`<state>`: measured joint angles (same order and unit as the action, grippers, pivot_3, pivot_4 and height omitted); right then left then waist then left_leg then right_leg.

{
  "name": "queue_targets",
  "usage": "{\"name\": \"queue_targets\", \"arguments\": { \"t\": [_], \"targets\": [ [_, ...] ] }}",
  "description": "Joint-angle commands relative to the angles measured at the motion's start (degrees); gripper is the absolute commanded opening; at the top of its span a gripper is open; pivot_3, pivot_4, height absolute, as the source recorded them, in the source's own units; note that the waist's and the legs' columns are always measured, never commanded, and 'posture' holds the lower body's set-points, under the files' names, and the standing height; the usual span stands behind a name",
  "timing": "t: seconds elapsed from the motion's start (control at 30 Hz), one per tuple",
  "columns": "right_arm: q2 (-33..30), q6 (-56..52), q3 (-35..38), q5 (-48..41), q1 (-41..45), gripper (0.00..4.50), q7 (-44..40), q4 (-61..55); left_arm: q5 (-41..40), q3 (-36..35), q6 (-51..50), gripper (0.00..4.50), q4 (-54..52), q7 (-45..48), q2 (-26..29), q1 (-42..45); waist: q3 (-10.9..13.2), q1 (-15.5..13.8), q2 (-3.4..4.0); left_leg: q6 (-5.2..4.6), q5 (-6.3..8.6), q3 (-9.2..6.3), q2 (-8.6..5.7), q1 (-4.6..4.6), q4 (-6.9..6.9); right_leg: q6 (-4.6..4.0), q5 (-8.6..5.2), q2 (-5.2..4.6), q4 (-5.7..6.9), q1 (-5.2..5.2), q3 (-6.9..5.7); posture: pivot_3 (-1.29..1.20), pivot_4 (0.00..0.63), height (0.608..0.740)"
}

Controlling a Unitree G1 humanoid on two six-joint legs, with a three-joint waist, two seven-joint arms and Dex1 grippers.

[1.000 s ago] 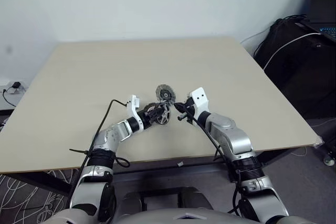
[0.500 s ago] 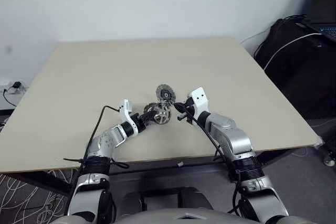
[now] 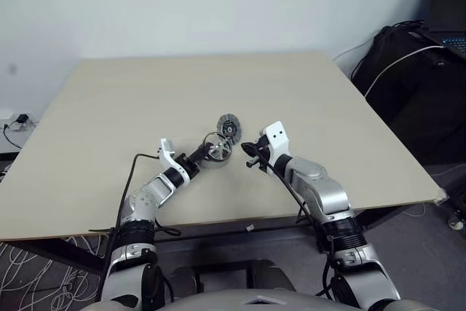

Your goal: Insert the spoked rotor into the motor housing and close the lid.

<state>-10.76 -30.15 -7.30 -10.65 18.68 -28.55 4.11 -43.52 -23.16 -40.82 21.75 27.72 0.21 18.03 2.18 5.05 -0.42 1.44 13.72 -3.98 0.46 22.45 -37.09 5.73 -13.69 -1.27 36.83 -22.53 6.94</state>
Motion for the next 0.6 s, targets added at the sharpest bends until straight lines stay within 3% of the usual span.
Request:
{"name": "queue_targets", "arguments": {
  "t": [0.03, 0.3, 0.6],
  "targets": [
    [0.0, 0.4, 0.9, -0.8, 0.5, 0.0, 0.1, -2.8, -3.8, -3.1, -0.9, 0.39, -4.7, -2.6, -0.3, -2.1, 0.0, 0.1, 0.0, 0.0, 0.0, 0.0, 0.0, 0.0, 0.0, 0.0, 0.0, 0.0, 0.0, 0.0, 0.0, 0.0, 0.0, 0.74],
    [0.1, 0.4, 0.5, -0.8, 1.3, 0.0, -0.6, -2.0, -6.0, -2.1, -2.7, 0.39, -7.2, -5.5, -1.7, -5.0, 0.0, -0.2, -0.02, 0.0, 0.0, 0.0, -0.01, 0.01, -0.06, -0.15, -0.08, 0.0, -0.01, 0.03, 0.0, 0.0, 0.0, 0.74],
    [-0.1, 0.5, 0.8, -0.8, 1.2, 0.0, -0.5, -2.1, -7.4, -1.3, -4.6, 0.39, -4.0, -3.4, -1.3, -2.0, 0.0, -0.4, -0.02, 0.0, 0.0, -0.02, -0.03, 0.05, -0.03, -0.16, -0.09, 0.0, -0.03, 0.01, -0.01, 0.0, 0.0, 0.74]
  ]
}}
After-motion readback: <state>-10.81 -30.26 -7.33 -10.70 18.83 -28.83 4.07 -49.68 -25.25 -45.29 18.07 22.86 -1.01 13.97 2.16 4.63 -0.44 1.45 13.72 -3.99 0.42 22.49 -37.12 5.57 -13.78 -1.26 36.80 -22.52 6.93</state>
